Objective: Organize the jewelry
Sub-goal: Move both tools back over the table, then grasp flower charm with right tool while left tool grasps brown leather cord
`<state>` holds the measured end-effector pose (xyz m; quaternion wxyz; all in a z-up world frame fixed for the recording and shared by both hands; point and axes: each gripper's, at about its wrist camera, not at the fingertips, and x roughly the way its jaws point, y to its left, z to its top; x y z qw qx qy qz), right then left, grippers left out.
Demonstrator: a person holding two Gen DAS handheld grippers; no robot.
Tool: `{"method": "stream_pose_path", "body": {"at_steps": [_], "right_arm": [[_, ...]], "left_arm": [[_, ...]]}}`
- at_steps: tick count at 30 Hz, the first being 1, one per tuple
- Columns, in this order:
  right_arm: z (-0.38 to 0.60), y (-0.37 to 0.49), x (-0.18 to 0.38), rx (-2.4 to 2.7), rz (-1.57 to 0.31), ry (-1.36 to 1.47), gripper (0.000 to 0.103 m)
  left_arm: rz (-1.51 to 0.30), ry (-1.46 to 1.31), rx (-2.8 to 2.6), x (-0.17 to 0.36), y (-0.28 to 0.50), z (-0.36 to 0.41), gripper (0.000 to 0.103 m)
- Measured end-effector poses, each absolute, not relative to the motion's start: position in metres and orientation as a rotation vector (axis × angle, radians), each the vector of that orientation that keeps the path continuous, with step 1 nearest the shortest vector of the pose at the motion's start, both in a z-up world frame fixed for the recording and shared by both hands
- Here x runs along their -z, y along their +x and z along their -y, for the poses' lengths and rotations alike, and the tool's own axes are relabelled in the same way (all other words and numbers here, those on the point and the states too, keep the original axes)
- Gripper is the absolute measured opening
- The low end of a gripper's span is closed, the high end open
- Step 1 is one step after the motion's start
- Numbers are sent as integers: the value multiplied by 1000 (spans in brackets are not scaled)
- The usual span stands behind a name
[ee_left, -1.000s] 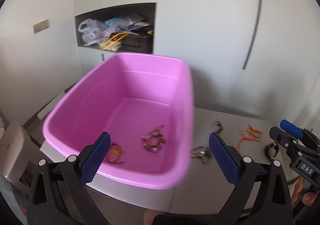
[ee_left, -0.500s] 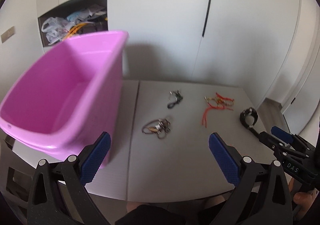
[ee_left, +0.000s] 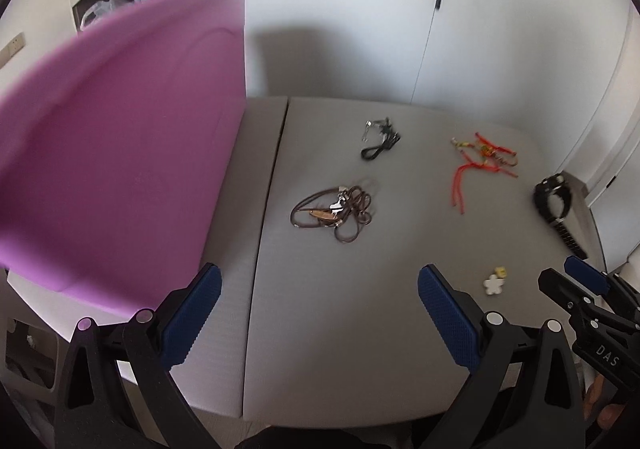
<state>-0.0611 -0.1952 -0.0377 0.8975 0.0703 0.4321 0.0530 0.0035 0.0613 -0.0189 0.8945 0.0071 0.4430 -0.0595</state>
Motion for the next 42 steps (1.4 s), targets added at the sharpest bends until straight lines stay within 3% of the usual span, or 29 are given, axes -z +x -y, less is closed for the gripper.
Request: {"method": "stream_pose_path", "body": {"at_steps": [16, 29, 39, 42], "right_arm": [[177, -36, 77, -100, -995, 89, 62], [163, -39, 84, -41, -945, 2, 61], [157, -42, 84, -46, -897, -15, 22], [157, -43, 84, -49, -888, -13, 22]], "left_arm": [[-951, 70, 101, 53, 49, -48, 97], [-953, 91, 100, 69, 67, -41, 97], [-944, 95, 99, 76, 73, -42, 97], [-947, 95, 94, 78, 78, -42, 97]]}}
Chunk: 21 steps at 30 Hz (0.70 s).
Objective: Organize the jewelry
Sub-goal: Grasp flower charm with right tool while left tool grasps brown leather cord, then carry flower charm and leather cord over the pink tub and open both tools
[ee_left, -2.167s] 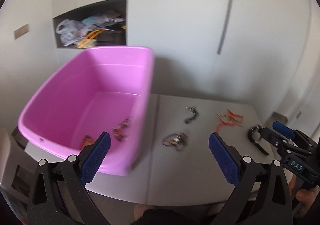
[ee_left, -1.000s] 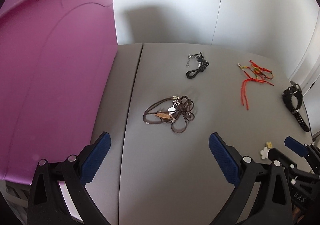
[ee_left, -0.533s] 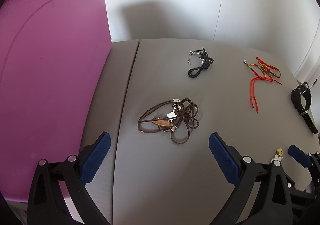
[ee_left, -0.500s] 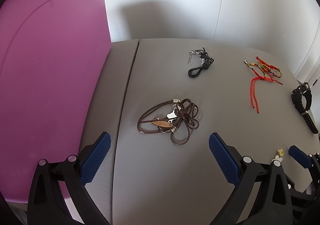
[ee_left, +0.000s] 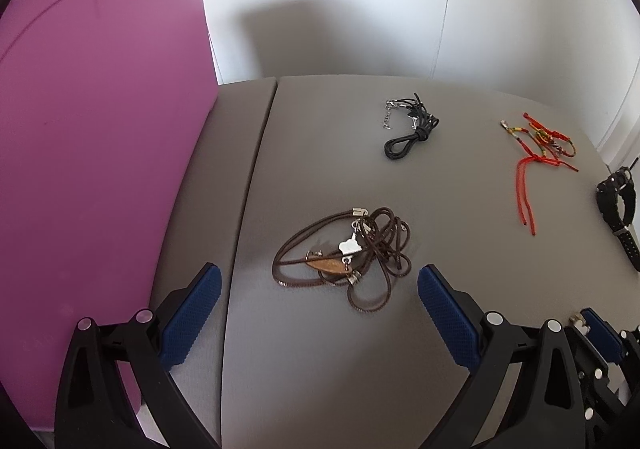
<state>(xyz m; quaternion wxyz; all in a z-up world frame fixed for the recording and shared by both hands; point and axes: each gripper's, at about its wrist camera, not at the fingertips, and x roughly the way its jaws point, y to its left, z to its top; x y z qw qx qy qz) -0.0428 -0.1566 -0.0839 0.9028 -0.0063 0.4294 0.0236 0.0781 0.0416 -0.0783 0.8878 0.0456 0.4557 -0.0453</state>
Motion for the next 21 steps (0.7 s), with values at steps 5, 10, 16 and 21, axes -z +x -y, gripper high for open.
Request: {"method": "stream_pose_path", "body": {"at_steps": [5, 10, 16, 21], "right_arm": [[157, -44, 84, -57, -884, -9, 22], [158, -45, 84, -65, -883, -2, 22], [162, -45, 83, -83, -885, 26, 22], [168, -45, 81, -102, -885, 63, 22]], "left_arm": [[-958, 69, 97, 84, 88, -41, 93], [-927, 79, 139, 78, 83, -35, 52], [-926, 80, 166, 75, 71, -32, 19], [-928, 53, 187, 69, 60, -37, 13]]}}
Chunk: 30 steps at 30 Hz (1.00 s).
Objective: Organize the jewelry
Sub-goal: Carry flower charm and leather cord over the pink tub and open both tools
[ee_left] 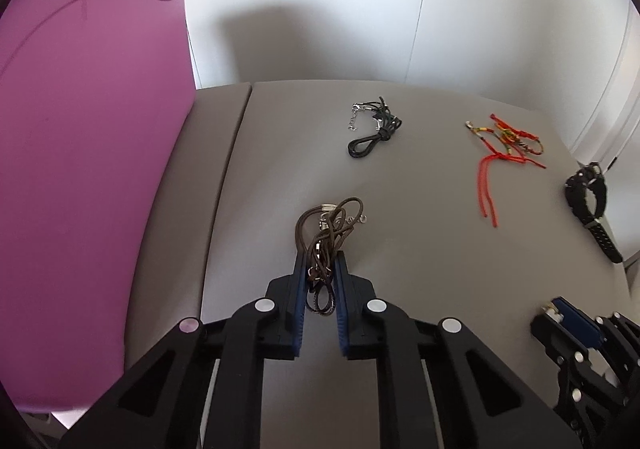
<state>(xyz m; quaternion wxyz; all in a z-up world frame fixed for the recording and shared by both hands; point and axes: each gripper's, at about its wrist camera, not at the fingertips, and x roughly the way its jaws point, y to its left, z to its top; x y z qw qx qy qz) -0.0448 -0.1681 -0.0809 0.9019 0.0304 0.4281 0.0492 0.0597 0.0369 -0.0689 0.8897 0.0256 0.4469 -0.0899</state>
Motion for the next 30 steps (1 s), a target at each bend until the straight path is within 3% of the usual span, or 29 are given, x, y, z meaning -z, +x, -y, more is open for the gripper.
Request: {"method": "stream_pose_path", "body": {"at_steps": [14, 30], "right_arm": [[176, -63, 40, -130, -811, 129, 22], [137, -60, -83, -295, -591, 105, 22]], "left_arm": [[-868, 14, 229, 13, 20, -43, 13], [-656, -16, 220, -103, -25, -75, 13]]}}
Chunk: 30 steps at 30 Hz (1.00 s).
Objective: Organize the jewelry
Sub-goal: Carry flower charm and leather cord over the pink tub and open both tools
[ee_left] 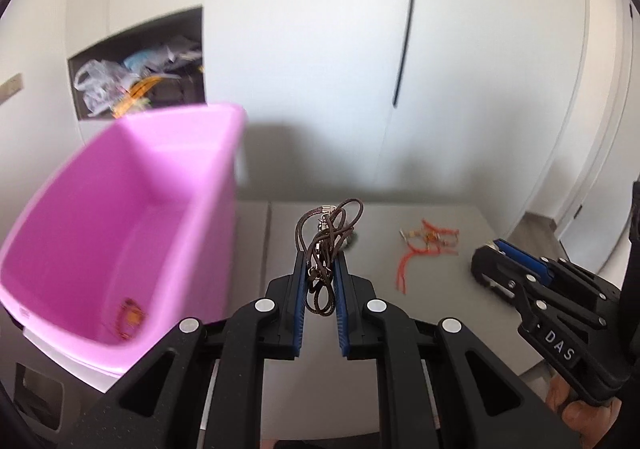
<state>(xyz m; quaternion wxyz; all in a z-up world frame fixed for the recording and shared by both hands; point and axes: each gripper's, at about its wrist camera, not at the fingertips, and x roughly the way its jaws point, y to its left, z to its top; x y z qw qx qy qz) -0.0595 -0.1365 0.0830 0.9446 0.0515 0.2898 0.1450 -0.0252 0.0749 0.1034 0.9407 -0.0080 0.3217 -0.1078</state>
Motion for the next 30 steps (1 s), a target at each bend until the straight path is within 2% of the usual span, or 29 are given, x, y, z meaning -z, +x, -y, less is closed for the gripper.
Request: {"method": "stream_pose_path", "body": {"at_steps": [6, 12, 21, 30], "right_arm": [[83, -37, -125, -443, -525, 84, 22], [24, -7, -140, -586, -536, 68, 22], [-48, 37, -123, -715, -663, 26, 22], [-74, 66, -96, -716, -778, -20, 22]], "left_arm": [[-604, -13, 112, -134, -24, -121, 13], [-615, -46, -12, -135, -10, -171, 13], [-721, -120, -150, -97, 19, -233, 13], [-792, -150, -192, -75, 39, -255, 13]]}}
